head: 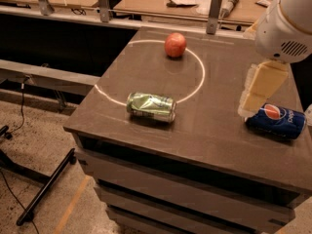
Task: Pick pepsi can
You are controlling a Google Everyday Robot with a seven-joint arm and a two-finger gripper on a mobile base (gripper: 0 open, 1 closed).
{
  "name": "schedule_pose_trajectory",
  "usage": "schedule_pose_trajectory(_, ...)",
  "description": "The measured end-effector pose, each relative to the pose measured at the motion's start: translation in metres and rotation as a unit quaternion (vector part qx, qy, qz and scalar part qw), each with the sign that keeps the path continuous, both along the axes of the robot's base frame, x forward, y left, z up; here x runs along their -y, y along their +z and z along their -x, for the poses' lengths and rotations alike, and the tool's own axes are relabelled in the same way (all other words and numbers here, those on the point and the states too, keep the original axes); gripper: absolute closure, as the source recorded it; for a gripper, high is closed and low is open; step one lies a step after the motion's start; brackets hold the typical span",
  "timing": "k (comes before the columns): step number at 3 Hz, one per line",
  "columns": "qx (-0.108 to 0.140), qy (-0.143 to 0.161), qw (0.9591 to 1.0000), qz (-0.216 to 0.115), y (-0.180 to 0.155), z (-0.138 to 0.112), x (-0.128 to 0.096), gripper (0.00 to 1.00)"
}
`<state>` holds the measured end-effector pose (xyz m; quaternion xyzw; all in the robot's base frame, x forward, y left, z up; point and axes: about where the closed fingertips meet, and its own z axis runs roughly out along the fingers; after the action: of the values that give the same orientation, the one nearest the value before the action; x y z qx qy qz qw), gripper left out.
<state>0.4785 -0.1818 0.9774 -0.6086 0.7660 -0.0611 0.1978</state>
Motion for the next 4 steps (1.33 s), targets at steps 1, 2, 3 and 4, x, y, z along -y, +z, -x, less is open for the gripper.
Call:
schedule_pose_trajectory(1, -0.036, 0.013, 0.9993, 0.007, -0.047, -0.048, -0.017, 0.00)
schedule_pose_trajectory(2, -0.036, 0.013, 0.9993, 0.007, -0.047, -0.048, -0.017, 0.00)
schedule_pose_trajectory(3, -0.041, -0.004, 0.9991, 0.006, -0.050, -0.043, -0.004, 0.00)
schedule_pose_trajectory(4, -0.052, -0.027, 0.9982, 0.008, -0.059, -0.039, 0.018, 0.00)
